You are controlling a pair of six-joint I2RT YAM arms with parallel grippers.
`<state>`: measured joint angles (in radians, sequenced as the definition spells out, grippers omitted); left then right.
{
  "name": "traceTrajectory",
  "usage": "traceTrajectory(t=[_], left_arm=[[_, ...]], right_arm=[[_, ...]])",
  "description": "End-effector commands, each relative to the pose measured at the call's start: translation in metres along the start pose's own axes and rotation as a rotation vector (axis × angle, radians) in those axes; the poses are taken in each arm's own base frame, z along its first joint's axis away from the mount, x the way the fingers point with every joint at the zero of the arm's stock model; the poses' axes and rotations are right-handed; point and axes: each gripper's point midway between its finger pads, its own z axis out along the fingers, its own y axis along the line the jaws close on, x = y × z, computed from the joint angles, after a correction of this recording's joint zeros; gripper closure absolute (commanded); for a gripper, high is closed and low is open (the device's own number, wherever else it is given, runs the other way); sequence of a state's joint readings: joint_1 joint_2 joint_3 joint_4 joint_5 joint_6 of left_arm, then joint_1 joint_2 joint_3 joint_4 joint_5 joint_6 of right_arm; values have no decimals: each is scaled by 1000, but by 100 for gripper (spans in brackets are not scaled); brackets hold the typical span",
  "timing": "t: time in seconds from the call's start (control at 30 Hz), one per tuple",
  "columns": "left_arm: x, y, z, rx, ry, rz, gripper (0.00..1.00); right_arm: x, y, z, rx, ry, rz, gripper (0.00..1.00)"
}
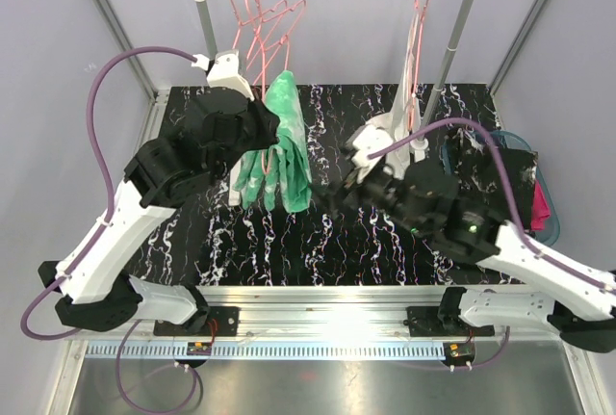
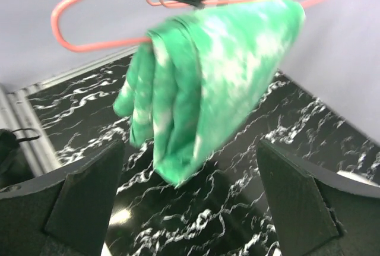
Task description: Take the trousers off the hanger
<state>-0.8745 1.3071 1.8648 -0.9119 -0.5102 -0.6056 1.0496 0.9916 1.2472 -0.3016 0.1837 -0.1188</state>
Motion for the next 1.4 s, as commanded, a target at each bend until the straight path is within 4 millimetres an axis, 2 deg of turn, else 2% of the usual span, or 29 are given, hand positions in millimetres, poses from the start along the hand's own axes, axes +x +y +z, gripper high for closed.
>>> traceTrajectory(t=[0.0,0.07,0.17,0.27,0.4,0.5,0.57,0.63,0.67,0.7,0.77,0.83,0.97,1.07,1.2,1.37], left_arm=[[-50,-34,-20,148,-162,-159,100],[-51,-39,-21,167,-162,-163,100],[-52,-46,-25,194,-164,-169,100],[-54,-53,-29,221,-160,-170,100],[-55,-60,-34,251,-156,-166,100],[-56,-62,-38,268,-155,-161,100],[-57,-61,-39,266,-158,-149,100],[-58,-59,-39,255,-159,-141,100],[-58,-59,-40,256,-159,-136,100],[-58,-60,-40,260,-156,-137,100],[-58,-62,-43,274,-153,-137,100],[-58,-63,-44,285,-152,-142,100],[-61,-67,-46,302,-157,-151,100],[-64,-64,-45,281,-170,-153,100],[-67,-65,-48,291,-173,-158,100],[-67,-67,-48,300,-169,-159,100]], right_arm=[[-31,-8,18,176,-145,-90,0],[-38,-4,26,198,-178,-77,1],[-34,-4,40,232,-177,-73,1],[-25,-3,53,245,-137,-101,0],[0,-2,70,272,-45,-164,1],[6,-5,71,291,-31,-179,1],[9,-8,70,283,-24,-182,4],[4,-6,66,232,-37,-165,7],[12,-5,63,213,-12,-173,7],[11,-4,61,191,-14,-174,8],[16,-13,61,204,4,-176,12],[24,-14,62,193,36,-195,14],[33,-8,67,149,65,-214,12],[38,7,63,49,84,-213,8],[43,-9,60,130,102,-237,8],[44,-16,59,139,121,-287,11]])
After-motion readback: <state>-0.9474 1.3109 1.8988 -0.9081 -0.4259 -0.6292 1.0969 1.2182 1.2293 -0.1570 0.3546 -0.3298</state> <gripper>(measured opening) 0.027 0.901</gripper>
